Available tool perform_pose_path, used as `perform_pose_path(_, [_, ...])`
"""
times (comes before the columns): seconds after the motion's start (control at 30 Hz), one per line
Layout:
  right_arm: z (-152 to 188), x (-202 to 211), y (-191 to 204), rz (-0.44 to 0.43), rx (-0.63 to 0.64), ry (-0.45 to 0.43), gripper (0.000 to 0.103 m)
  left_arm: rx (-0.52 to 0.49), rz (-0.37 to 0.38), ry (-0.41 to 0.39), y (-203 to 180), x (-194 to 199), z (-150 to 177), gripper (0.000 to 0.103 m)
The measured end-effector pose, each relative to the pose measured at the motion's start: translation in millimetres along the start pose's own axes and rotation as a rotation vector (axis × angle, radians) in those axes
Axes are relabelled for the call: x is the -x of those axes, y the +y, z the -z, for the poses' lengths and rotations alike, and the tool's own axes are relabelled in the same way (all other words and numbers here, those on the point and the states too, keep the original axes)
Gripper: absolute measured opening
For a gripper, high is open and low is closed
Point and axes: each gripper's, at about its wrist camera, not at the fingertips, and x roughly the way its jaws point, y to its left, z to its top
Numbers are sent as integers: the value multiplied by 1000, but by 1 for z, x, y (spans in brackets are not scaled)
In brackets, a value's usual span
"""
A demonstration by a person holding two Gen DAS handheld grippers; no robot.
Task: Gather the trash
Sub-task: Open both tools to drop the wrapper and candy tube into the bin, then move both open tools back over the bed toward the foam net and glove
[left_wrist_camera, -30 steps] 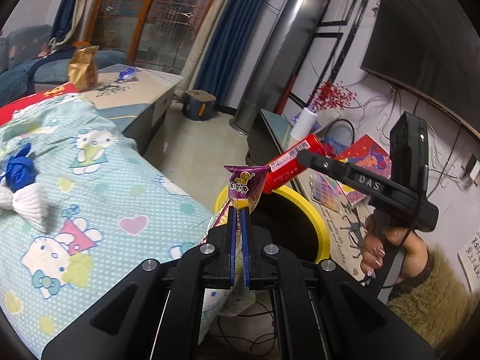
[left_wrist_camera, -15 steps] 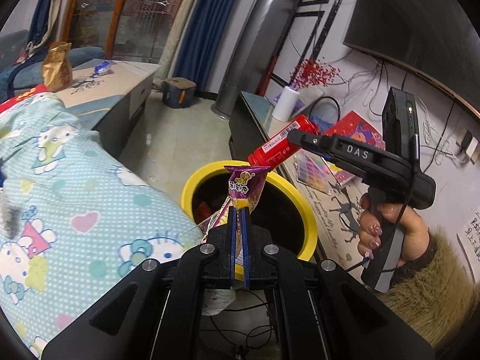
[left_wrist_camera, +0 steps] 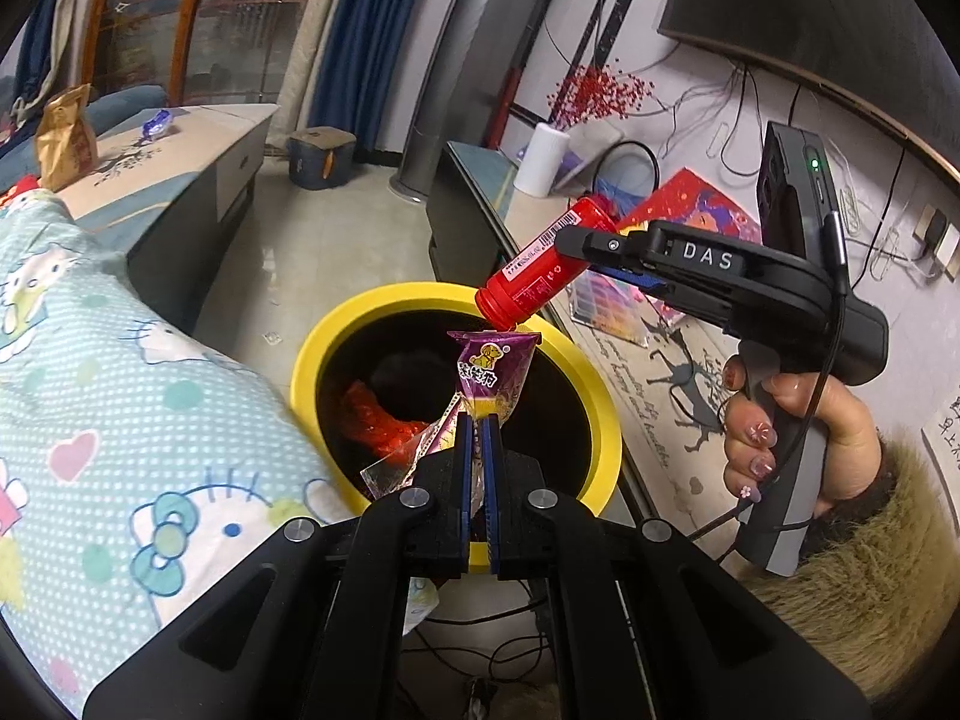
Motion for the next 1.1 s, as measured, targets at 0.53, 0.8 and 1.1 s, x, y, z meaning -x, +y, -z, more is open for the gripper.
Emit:
perform_pose_path(0.53, [8,-1,-29,64,-121,15,68,110,-49,-63,26,-11,-5,95])
perform_pose_path(0.8, [11,-6,16,4,11,19,69,177,-217,-160,60,34,-2,96])
perform_pose_path(1.1, [23,-5,84,-108,190,20,73,238,-352,-267,96,90,-1,96])
